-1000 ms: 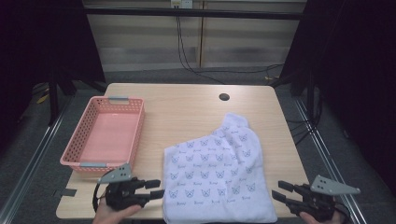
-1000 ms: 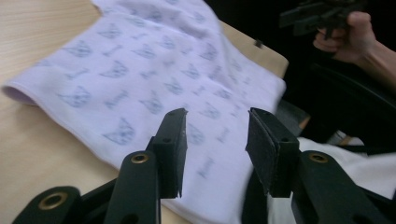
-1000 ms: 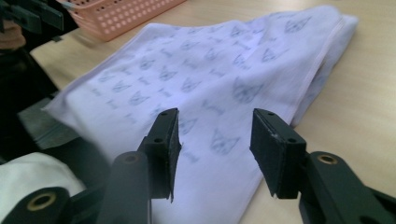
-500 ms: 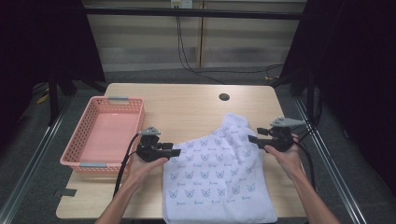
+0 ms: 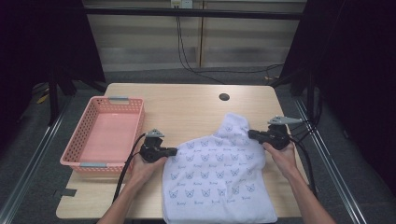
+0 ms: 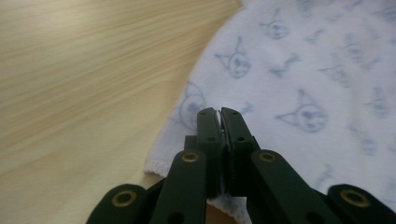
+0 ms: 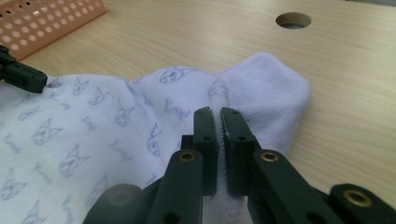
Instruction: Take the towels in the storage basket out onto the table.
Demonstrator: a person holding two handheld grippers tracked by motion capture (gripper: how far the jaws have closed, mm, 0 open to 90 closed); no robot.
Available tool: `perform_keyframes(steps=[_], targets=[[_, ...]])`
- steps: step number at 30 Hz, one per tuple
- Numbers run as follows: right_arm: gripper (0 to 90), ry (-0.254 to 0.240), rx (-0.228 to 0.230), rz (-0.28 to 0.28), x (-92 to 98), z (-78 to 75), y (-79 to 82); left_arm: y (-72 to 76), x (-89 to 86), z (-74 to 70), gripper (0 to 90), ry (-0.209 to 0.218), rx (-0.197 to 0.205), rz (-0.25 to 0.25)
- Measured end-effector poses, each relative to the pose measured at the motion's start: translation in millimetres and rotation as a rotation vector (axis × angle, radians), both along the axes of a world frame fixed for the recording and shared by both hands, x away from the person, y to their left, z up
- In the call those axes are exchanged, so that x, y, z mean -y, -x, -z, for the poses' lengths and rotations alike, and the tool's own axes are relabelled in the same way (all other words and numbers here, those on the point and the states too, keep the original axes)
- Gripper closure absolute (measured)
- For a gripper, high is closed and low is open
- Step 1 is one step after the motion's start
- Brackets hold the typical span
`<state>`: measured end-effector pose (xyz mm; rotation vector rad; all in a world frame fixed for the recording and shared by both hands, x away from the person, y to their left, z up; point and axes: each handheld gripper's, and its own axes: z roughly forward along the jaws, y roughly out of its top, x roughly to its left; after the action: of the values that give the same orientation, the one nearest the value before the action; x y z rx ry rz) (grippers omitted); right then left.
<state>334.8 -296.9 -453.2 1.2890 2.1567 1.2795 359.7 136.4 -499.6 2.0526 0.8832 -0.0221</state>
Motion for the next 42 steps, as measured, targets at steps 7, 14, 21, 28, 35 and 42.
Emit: perform_keyframes(steps=[7, 14, 21, 28, 35, 42], targets=[[85.8, -0.030, 0.035, -0.056, 15.7, -23.0, 64.6, 36.3, -6.7, -28.5, 88.4, 0.120, 0.030, 0.093], [85.7, -0.012, -0.045, -0.112, 22.2, -2.3, 144.3, 102.3, -23.1, -31.0, 88.2, 0.119, 0.000, 0.229], [68.7, 0.017, -0.079, -0.133, 24.9, 2.7, 199.0, 141.4, -29.9, -36.2, 80.3, 0.158, -0.015, 0.317], [55.2, 0.028, 0.001, -0.088, 26.0, -4.8, 161.2, 93.6, -8.0, -34.2, 63.6, 0.141, -0.027, 0.235], [51.4, 0.114, -0.017, -0.046, 14.7, 9.3, 94.2, 29.1, 58.9, -17.4, 60.5, 0.042, -0.030, 0.193], [43.8, 0.125, -0.076, -0.008, 14.8, 24.3, 57.3, 13.6, 106.1, 2.3, 64.0, -0.055, -0.033, 0.221]])
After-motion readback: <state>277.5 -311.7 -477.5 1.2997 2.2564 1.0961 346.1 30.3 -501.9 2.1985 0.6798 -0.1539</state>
